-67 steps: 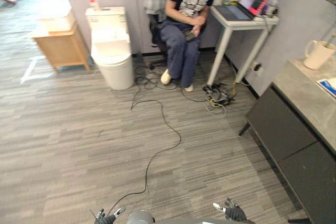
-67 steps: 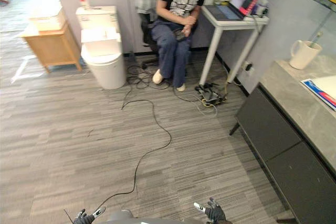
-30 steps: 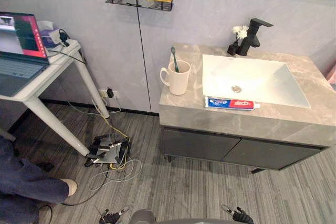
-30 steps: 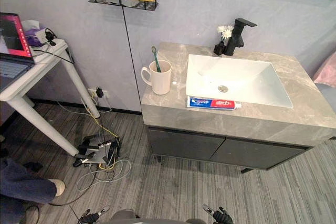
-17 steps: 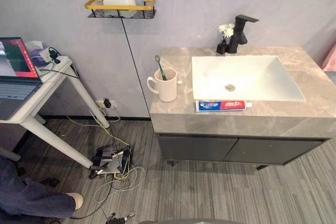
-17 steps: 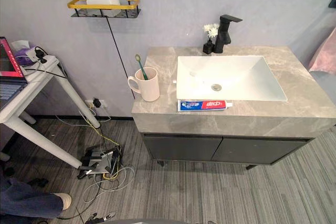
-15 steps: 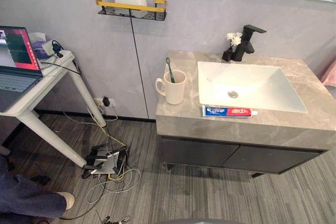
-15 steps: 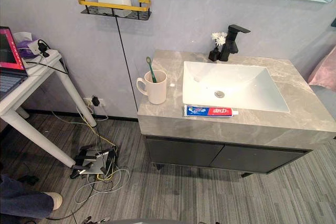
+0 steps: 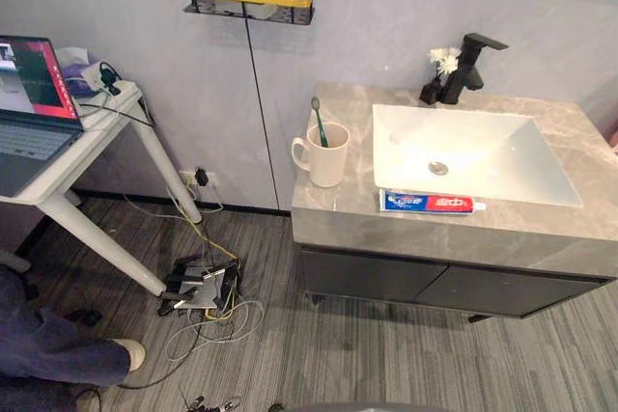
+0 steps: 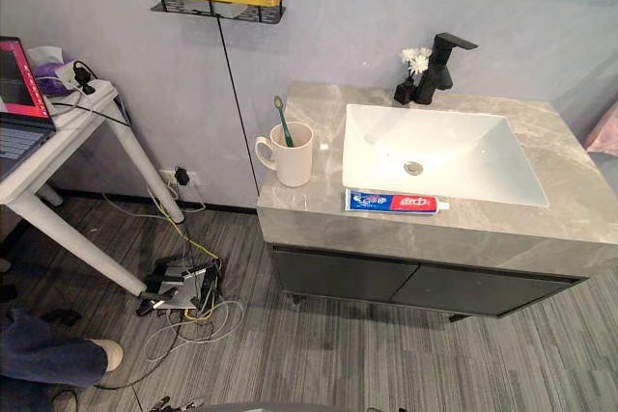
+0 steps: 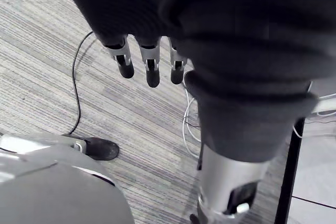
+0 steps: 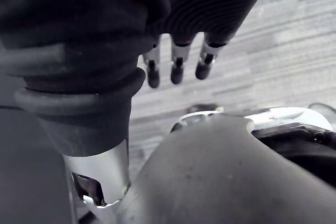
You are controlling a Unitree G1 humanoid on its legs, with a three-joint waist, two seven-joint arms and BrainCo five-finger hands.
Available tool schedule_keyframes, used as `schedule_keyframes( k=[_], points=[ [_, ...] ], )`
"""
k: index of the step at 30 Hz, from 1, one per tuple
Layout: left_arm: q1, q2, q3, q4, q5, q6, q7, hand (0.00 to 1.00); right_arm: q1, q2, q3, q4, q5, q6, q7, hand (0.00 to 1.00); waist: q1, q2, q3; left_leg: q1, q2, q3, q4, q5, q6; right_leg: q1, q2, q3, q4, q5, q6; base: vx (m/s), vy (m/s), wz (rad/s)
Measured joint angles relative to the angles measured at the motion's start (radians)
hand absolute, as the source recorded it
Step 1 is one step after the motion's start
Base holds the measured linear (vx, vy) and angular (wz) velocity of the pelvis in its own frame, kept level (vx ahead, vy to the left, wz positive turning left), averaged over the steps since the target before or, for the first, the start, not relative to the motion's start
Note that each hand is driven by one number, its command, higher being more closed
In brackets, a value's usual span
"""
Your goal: Organize washtable
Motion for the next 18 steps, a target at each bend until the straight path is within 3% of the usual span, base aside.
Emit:
schedule_keyframes(
  k=[10, 13, 16, 18],
  points=[
    [0.001, 0.008, -0.018, 0.014, -0.032, -0.001, -0.018, 0.0, -0.011, -0.009, 0.041, 0.0, 0.027, -0.023, -0.013, 0.0, 0.001, 0.004, 0.006, 0.005, 0.007, 0.018, 0.0, 0.0, -0.001, 0.0, 0.007, 0.008, -0.001, 0.01, -0.014, 0.0, -0.01, -0.03],
    [0.005, 0.005, 0.05, 0.023, -0.069, 0.002, -0.017, 0.0, -0.011, -0.009, 0.042, 0.0, 0.029, -0.022, -0.013, 0.0, 0.004, 0.002, 0.008, 0.006, 0.008, 0.026, -0.001, 0.001, -0.001, 0.001, 0.007, 0.01, 0.0, 0.011, -0.012, -0.07, -0.011, -0.08],
    [0.022, -0.011, 0.216, -0.022, -0.135, 0.013, 0.002, 0.0, -0.011, -0.008, 0.042, -0.002, 0.036, -0.022, -0.011, 0.0, 0.006, 0.011, 0.015, 0.006, 0.013, 0.039, -0.001, 0.0, -0.001, -0.002, 0.01, 0.02, 0.0, 0.012, -0.011, -0.05, -0.015, -0.09],
    [0.04, -0.01, 0.37, -0.171, -0.159, 0.018, 0.041, 0.0, -0.003, -0.005, 0.046, -0.028, 0.035, -0.022, -0.01, 0.0, 0.023, 0.01, 0.015, -0.001, 0.024, 0.057, 0.0, 0.0, -0.001, -0.02, 0.02, 0.038, 0.0, 0.014, -0.014, -0.01, -0.028, -0.21]
  ],
)
